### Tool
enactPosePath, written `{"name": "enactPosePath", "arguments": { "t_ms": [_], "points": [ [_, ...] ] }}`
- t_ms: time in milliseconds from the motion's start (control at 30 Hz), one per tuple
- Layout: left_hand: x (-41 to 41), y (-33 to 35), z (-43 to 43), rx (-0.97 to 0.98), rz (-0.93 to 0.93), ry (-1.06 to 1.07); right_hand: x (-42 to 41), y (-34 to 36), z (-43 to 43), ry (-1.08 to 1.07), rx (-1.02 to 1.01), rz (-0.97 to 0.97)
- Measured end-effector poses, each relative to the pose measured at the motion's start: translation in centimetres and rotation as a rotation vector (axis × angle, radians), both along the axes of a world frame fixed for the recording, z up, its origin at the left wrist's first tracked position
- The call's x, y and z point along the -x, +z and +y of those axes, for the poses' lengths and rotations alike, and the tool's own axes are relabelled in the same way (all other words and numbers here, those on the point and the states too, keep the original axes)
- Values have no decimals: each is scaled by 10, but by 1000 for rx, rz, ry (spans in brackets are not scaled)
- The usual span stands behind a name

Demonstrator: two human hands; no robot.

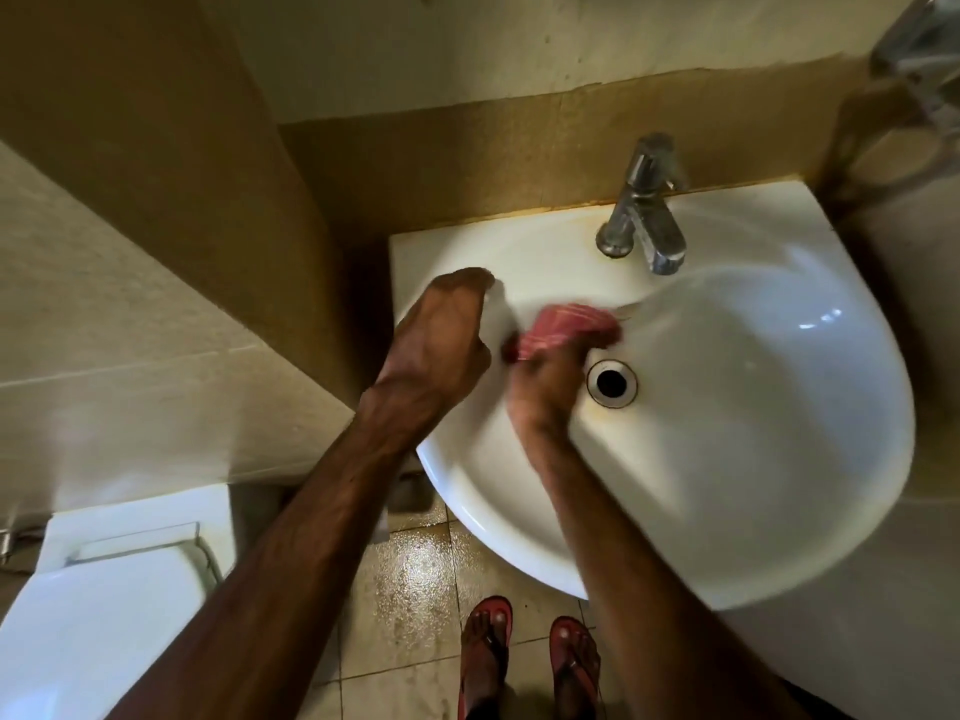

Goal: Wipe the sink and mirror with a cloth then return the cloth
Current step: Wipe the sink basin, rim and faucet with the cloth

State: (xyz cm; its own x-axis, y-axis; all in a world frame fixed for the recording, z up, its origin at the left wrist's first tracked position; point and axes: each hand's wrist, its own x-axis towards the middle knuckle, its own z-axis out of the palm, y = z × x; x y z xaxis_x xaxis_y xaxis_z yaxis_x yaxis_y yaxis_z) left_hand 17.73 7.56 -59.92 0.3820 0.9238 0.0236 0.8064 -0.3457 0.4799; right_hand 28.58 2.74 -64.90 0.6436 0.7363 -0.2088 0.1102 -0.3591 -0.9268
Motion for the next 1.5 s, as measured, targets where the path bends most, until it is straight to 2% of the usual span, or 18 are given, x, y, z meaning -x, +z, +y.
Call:
{"name": "enactPosePath", "arguments": {
  "t_ms": [67,133,233,267,400,467,567,667,767,867,967,1033,1067,1133,1200,1300,1367,1500],
  "points": [
    [11,2,3,-29,-1,28,43,13,-5,138,47,-70],
    [22,2,7,-48,-18,59,51,19,-13,333,117,-278],
    [28,5,7,-76,-45,68,31,18,-38,641,43,-582],
    [27,6,7,-80,-53,77,29,18,-45,683,-21,-684],
    [31,14,6,22,-131,128,34,10,-38,700,-288,-707],
    [37,19,5,139,-185,164,36,16,-25,744,-297,-757],
    [42,28,1,225,-237,239,11,14,6,813,-267,-950],
    [43,25,-3,247,-144,329,-41,13,43,627,-243,-1005],
    [43,18,-10,259,-164,396,-66,20,57,478,-146,-1046],
    [38,17,-21,167,-202,454,-23,14,62,485,-141,-1023],
    [34,22,-24,119,-330,627,29,8,49,773,-348,-930],
    [30,26,-21,169,-415,734,39,12,28,907,-463,-858],
    [28,28,-22,172,-434,740,35,16,18,960,-507,-818],
    [22,33,-28,133,-438,689,14,18,9,1107,-541,-859],
    [21,30,-32,91,-431,633,-7,16,21,1159,-506,-951],
    [23,24,-36,13,-444,553,-4,14,51,909,-362,-884],
    [25,25,-39,-23,-447,534,10,13,47,839,-314,-837],
    [30,32,-43,-24,-424,542,13,19,-46,1101,-249,-557]
  ]
}}
